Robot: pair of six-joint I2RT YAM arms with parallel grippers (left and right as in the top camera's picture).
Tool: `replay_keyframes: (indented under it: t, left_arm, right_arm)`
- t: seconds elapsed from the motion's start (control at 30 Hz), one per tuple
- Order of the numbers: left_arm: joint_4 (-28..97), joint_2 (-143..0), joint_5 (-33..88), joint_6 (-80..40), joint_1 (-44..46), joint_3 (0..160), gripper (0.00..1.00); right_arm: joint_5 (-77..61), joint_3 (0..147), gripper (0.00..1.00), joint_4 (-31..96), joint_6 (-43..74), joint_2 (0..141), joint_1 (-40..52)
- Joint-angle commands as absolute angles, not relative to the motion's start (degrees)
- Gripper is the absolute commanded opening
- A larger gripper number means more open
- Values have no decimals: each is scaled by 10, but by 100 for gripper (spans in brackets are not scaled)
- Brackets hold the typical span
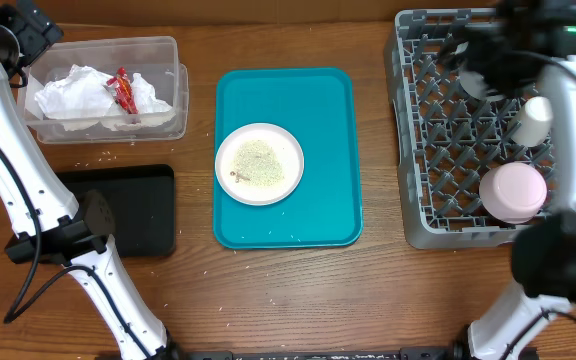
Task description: Sort waste into correct bins and load items into the dishwasher
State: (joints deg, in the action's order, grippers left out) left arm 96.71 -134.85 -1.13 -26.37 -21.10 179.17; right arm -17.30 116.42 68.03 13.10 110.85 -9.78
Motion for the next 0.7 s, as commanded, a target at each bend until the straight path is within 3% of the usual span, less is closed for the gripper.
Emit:
replay_keyframes:
  t: [0.0,0.3,0.6,0.67]
  left_arm:
    - [968,-1347,-15,-251,-213,1793,100]
    - [968,-1347,-15,-251,-213,1793,100]
    - [967,-1347,-14,-255,-213,1793,100]
    - [958,-1347,25,-304,-213,1793,100]
  right_arm:
    - [-155,1187,100,681,201,1053,-176]
    - [-152,1184,100,758,225,1049,-347]
    - [-152,1184,100,757,225,1049,-387]
    - [-152,1184,100,757,225,1049,-387]
